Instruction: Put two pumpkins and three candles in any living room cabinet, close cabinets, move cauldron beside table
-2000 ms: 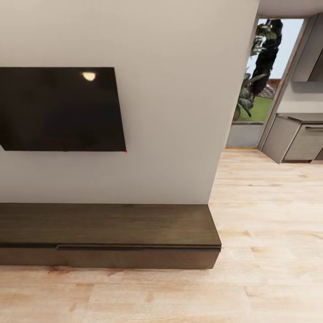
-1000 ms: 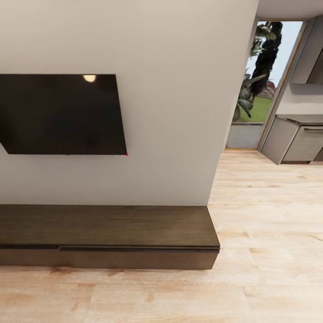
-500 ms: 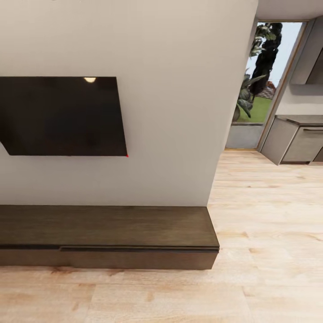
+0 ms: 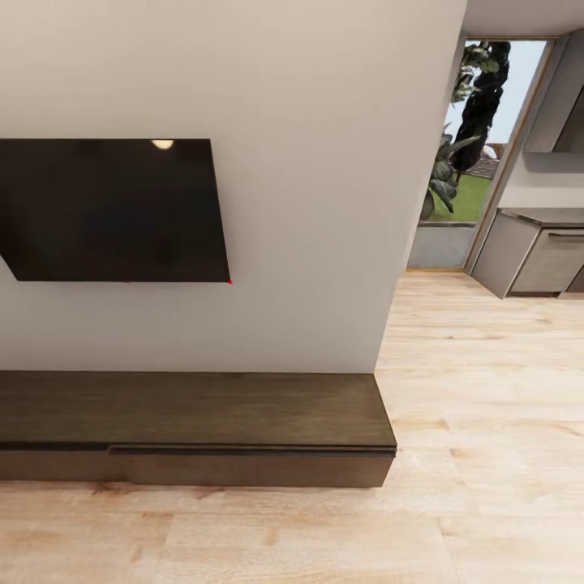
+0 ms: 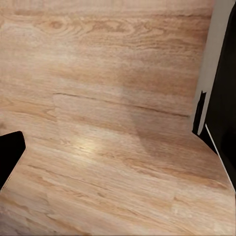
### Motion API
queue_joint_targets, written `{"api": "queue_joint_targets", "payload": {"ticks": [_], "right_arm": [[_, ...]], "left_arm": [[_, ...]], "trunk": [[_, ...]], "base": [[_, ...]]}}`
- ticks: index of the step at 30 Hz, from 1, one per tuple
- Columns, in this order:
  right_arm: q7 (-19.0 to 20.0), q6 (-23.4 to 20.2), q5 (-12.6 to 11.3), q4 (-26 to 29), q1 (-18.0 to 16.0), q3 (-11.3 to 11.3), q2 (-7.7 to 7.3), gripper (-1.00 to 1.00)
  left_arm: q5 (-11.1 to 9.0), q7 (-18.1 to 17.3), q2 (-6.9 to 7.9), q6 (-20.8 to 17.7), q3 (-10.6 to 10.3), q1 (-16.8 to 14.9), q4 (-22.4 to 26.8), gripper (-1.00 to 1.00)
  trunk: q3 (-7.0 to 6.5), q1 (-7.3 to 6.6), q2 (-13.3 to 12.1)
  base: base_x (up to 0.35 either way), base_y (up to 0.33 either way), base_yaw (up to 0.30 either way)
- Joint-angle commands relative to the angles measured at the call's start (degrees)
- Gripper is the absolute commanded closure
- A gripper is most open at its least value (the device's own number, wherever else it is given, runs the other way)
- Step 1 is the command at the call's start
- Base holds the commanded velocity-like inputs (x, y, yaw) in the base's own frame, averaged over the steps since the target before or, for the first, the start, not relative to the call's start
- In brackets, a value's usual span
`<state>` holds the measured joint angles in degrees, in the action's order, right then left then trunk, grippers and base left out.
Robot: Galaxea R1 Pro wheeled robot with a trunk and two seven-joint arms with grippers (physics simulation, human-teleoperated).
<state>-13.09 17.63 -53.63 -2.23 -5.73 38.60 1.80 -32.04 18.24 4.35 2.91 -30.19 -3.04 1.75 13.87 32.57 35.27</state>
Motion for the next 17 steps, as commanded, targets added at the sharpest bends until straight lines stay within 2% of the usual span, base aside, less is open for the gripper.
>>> {"api": "queue_joint_targets", "payload": {"ticks": [1,17], "right_arm": [[-0.03,0.23,-0.34,-0.16,-0.07,0.43,0.07,-1.0],[0.15,0.8,0.17,0.57,-0.07,0.35,-0.29,-1.0]], "left_arm": [[-0.59,0.15,0.32,0.14,-0.48,-0.02,0.09,-1.0],[-0.97,0.04,-0.05,0.6,-0.4,-0.03,0.11,-1.0]], "trunk": [[0.08,0.01,0.07],[0.08,0.01,0.07]], "base": [[0.0,0.0,0.0],[0.0,0.0,0.0]]}}
